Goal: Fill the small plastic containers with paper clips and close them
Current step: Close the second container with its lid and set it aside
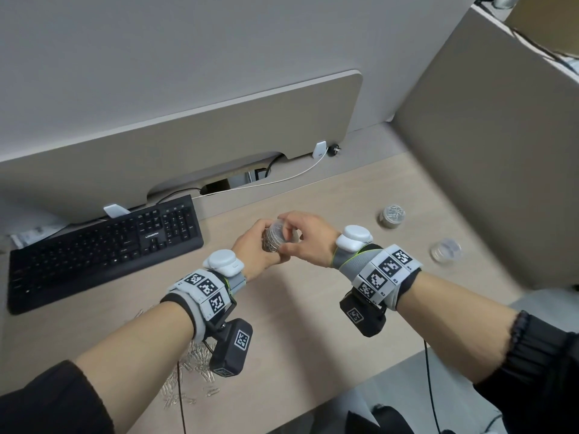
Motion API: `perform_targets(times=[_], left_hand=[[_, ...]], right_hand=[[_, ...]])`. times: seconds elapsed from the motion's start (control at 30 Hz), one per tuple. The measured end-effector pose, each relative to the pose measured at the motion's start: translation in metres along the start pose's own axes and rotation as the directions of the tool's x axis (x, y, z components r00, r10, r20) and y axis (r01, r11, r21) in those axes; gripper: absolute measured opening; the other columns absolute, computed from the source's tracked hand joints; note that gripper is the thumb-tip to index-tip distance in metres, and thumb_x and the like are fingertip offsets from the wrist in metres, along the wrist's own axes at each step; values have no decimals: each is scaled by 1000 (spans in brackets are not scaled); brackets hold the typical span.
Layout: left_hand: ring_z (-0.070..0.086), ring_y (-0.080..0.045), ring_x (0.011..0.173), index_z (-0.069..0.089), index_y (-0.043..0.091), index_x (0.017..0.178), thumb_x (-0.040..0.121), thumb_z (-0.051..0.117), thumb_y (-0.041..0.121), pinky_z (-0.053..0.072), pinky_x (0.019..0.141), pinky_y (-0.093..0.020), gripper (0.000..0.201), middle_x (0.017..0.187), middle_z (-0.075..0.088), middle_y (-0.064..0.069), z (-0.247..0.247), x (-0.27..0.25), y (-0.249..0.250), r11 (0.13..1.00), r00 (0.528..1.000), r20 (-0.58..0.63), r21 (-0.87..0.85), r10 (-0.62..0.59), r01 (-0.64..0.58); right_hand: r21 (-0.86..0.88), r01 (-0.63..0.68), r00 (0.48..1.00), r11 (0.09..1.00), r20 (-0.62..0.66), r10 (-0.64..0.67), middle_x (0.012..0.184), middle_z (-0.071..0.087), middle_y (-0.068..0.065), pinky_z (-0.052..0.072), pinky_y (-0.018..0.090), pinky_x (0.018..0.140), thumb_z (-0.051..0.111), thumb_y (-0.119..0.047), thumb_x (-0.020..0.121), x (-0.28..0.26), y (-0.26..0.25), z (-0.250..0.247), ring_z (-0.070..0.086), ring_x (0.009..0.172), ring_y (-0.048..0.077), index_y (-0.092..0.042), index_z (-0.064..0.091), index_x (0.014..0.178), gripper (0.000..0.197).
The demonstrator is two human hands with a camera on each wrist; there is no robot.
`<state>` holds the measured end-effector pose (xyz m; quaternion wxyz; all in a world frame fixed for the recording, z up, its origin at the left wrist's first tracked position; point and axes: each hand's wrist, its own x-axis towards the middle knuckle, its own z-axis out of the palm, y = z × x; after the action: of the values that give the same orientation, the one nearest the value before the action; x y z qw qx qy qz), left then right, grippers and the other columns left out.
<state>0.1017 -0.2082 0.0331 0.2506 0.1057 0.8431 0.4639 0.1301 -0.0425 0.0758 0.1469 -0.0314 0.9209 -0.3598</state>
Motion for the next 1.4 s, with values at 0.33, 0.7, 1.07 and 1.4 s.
perform_targets(times=[0.33, 0.7, 1.07, 1.4], left_hand=[[64, -13, 77, 55, 30, 108, 67, 85, 28, 52, 71, -29, 52, 92, 69, 7, 6, -1, 6, 998, 999, -32, -54, -26, 24], [67, -14, 85, 53, 30, 113, 66, 85, 25, 54, 76, -29, 57, 95, 69, 8, 3, -1, 9, 1000, 999, -34, -27, 9, -10], [61, -20, 88, 57, 26, 111, 60, 83, 27, 50, 78, -35, 58, 100, 64, -1, 0, -2, 10, 997, 1000, 19, 79, -5, 3], [58, -19, 92, 58, 23, 111, 62, 81, 25, 49, 77, -34, 54, 103, 60, 0, 13, 2, 18, 981, 999, 40, 190, 33, -40]], right_hand=[[161, -70, 991, 985, -104, 88, 105, 63, 0, 52, 39, 80, 72, -30, 78, -4, 1, -8, 62, 90, 24, -22, 51, 106, 36], [-89, 62, 998, 994, -27, -64, 112, 64, 2, 40, 26, 77, 70, -21, 81, -2, -4, -8, 55, 92, 18, -17, 55, 122, 44], [99, -61, 998, 993, 22, 59, 125, 60, 6, 49, 43, 98, 78, -24, 76, 3, 14, 0, 59, 111, 24, -16, 47, 139, 71], [73, -103, 994, 992, 54, 99, 108, 64, -1, 51, 37, 91, 80, -39, 74, -1, 31, -11, 63, 95, 21, -20, 57, 129, 63]])
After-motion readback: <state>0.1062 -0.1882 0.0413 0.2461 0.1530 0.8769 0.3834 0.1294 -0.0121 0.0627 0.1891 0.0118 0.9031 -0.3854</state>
